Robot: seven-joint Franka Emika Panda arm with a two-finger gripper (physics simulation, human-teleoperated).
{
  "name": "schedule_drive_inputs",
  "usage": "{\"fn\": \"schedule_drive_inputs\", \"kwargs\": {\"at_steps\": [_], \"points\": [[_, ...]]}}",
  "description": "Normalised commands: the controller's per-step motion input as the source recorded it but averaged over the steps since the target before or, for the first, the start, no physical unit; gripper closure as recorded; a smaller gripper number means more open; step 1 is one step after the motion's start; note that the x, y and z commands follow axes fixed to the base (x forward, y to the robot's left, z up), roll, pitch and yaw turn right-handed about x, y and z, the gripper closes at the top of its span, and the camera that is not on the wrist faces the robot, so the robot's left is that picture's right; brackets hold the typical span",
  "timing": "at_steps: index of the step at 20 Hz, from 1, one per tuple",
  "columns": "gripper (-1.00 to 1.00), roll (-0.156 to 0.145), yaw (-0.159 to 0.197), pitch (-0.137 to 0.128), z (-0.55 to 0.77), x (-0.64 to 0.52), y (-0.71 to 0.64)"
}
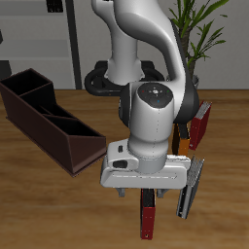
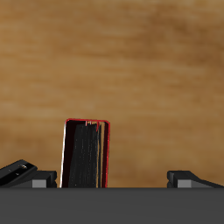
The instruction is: Place the right red book into the right desk caddy's back compartment
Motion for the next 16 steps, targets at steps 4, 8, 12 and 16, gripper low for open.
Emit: {"fn": "schedule_drive_inputs", "kwargs": {"at_steps": [4,8,12,16], "points": [[-1.00,0.021,0.007,0.018,-0.12,0.00,0.03],[1.00,0.036,0.015,0.023,-0.12,-0.01,0.08],[1.00,-0.001,-0.033,0.009,-0.01,0.00,-0.01],[1.00,0.009,-0.010,-0.002,0.05,-0.01,-0.01]]}}
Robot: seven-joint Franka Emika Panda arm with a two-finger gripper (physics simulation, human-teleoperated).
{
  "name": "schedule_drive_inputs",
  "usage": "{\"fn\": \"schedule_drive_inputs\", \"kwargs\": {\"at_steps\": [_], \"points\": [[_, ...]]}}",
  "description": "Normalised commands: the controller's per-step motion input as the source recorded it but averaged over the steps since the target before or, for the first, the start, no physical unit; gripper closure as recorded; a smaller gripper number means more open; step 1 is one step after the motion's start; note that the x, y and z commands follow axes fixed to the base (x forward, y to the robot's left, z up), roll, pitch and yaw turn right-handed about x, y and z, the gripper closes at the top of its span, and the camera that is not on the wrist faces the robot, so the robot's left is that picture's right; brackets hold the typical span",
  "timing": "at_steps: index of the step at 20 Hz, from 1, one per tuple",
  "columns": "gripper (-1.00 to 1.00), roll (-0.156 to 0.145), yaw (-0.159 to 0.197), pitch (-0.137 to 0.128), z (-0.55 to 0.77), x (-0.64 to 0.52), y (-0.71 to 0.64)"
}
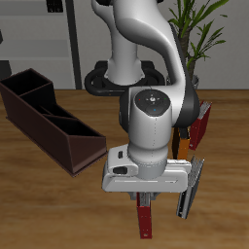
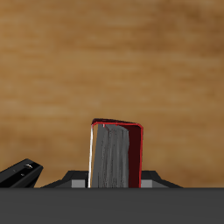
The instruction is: Place the right red book into the right desk caddy's back compartment
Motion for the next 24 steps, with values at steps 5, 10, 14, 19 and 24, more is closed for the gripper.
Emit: {"fn": "schedule_drive_inputs", "kwargs": {"at_steps": [5,10,14,19,24], "points": [[1.00,0.014,-0.001,-0.024,0.14,-0.05,0.02],[1.00,-0.004,-0.011,-0.034,0.26,-0.09,-0.07],[1.00,-0.020,-0.014,-0.021,0.38,-0.19,-0.19],[1.00,-0.006,0.080,-0.056,0.38,-0.24,-0.15],[1.00,-0.032,0.041,-0.020,0.42,-0.25,-0.27]]}}
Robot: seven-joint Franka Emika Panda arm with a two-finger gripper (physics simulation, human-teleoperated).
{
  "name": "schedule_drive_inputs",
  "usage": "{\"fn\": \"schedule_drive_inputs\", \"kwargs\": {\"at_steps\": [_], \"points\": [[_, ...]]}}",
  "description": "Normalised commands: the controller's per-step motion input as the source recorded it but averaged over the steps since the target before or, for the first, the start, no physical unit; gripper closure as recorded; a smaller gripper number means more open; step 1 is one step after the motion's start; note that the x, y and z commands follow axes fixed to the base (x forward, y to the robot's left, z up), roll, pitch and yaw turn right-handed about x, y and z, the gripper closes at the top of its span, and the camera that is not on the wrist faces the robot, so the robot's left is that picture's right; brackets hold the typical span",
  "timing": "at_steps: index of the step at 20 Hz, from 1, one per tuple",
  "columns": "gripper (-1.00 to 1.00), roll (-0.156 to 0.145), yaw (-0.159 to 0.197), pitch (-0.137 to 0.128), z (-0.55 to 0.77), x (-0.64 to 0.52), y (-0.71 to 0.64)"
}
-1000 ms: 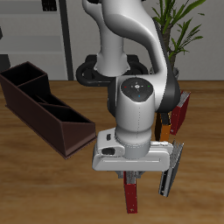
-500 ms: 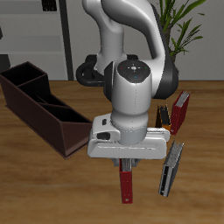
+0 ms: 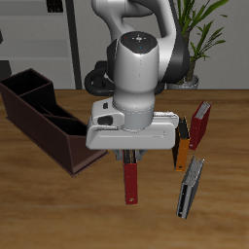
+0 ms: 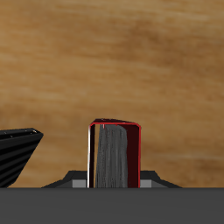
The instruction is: Place the right red book into the right desk caddy's back compartment
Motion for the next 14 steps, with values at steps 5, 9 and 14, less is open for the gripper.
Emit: {"fn": "schedule_drive_inputs", "kwargs": {"at_steps": [5,9,14], "points": [[1.00,-0.020,0.048,-0.065,0.49,-0.39,-0.29],[1.00,-0.029,0.060,-0.067,0.44,-0.38,-0.30],[1.00,-0.018,0.040,-0.059,0.34,-0.35,-0.24]]}}
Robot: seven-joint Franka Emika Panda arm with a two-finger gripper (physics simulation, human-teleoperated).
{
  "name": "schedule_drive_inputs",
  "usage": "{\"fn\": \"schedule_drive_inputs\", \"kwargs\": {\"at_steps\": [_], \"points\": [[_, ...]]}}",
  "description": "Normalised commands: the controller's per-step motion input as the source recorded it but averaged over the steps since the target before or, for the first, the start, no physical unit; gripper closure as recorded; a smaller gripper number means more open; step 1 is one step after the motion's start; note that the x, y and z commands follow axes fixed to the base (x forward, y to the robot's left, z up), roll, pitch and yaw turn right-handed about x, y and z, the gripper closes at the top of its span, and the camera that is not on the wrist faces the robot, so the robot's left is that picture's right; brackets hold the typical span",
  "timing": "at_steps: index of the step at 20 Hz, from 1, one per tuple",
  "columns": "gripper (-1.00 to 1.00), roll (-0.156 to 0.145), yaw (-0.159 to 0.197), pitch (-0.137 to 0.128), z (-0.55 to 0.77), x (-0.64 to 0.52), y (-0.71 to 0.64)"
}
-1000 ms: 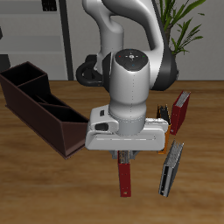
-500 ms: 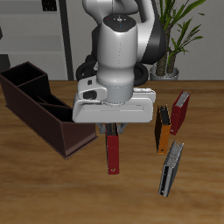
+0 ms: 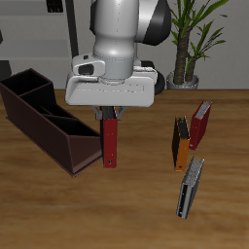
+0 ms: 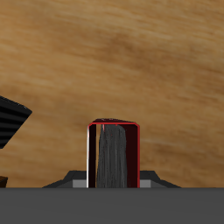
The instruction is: Place the right red book into the right desk caddy's back compartment
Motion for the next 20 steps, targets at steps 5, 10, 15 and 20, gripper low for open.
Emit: {"fn": "schedule_drive_inputs", "kwargs": {"at_steps": [5,10,15,20], "points": [[1.00,-0.017,0.045,-0.026,0.34,-0.38,-0.24],[1.00,-0.062,0.021,-0.033,0.26,-0.34,-0.32],[1.00,-0.039,0.041,-0.017,0.16,-0.35,-0.21],[1.00,-0.047,0.052,-0.049,0.18,-0.45,-0.15]]}}
